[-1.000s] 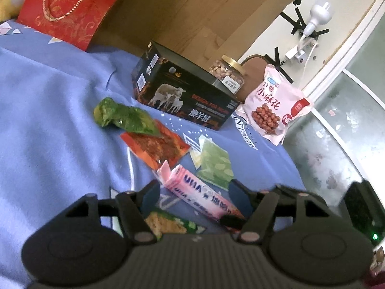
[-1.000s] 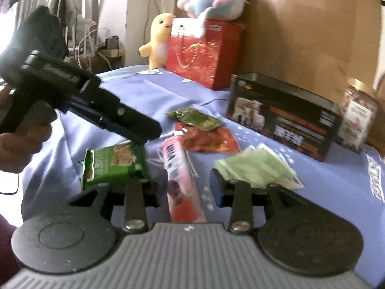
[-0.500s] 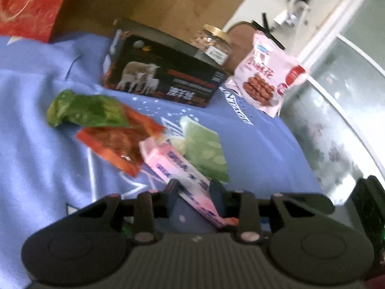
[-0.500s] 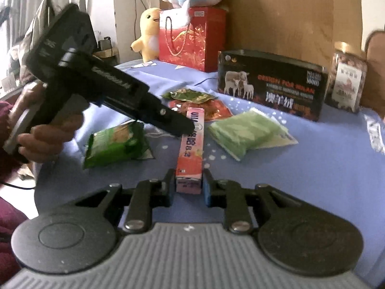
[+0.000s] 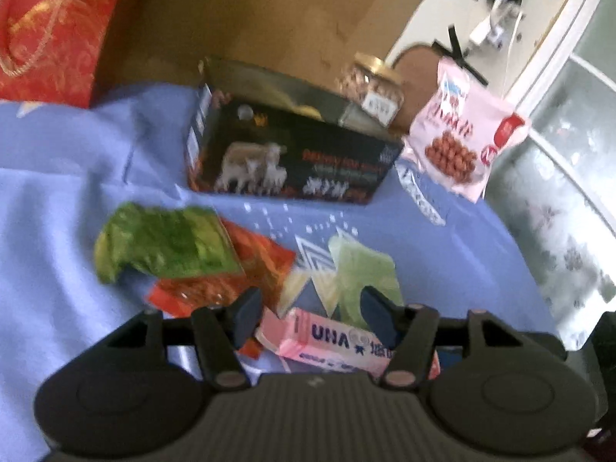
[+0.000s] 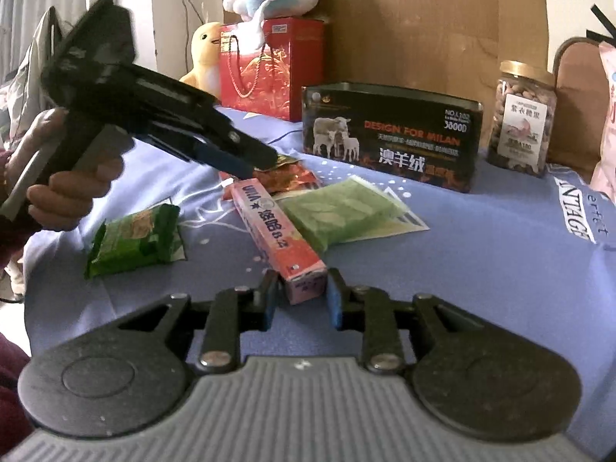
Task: Organize snacks
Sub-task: 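Carry the pink candy stick over the tin and release it inside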
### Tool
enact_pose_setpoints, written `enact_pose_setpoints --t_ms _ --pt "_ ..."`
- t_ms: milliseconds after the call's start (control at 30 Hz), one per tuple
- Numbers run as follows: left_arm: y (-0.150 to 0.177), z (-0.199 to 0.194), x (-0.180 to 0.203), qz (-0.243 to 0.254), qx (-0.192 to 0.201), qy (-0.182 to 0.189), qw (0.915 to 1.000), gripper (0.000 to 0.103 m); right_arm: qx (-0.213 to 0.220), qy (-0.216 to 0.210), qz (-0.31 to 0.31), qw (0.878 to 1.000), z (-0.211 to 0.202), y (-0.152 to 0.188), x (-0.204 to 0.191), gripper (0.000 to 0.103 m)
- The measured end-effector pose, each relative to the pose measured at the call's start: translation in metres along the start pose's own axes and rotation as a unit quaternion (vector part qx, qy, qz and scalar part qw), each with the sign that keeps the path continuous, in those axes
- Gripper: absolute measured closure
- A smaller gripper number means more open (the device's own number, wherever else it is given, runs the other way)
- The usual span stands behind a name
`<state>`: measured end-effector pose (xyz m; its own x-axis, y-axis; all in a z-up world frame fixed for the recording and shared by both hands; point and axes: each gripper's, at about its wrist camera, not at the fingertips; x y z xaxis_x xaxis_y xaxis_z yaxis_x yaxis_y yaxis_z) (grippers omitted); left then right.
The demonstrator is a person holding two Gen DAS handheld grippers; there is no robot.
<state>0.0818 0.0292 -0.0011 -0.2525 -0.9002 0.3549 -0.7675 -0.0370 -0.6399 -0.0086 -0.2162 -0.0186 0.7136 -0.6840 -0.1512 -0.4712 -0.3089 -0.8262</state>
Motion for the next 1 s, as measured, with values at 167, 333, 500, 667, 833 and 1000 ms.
enact_pose_setpoints --t_ms 167,333,500,667,833,1000 --pt "0.010 -0.005 0.005 0.011 0.009 -0.011 0.9998 0.045 0.003 -0.011 0.012 1.000 -0.001 0.001 0.004 0.072" --pt "0.012 -0.009 0.013 0.018 0.016 -0.014 0.9996 0.051 0.006 -0.012 0.016 1.000 -0.002 0.000 0.004 0.073" --pt "-0.001 -0.027 0.024 0.034 0.045 -0.010 0.9984 0.051 0.033 -0.020 0.029 0.999 -0.015 -0.011 0.008 0.073" --pt "-0.040 -0.032 0.030 0.037 0.090 -0.017 0.9951 0.051 0.074 -0.004 0.006 0.997 -0.013 -0.048 0.023 0.072" --pt "-0.097 -0.008 0.030 0.029 0.131 -0.044 0.9900 0.051 0.101 0.035 -0.049 0.993 0.010 -0.098 0.051 0.072" --pt "-0.135 0.029 0.014 -0.008 0.139 -0.061 0.9885 0.051 0.090 0.052 -0.079 0.991 0.044 -0.133 0.080 0.072"
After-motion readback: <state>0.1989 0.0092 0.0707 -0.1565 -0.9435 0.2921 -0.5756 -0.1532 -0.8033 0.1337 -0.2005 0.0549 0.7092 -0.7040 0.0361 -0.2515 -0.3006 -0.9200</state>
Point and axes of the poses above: each gripper's, at about its wrist camera, not at the fingertips, and z roughly the way its jaws point, x to its right, y to its underside, and after that the axes turned 8 degrees about -y, right-handed
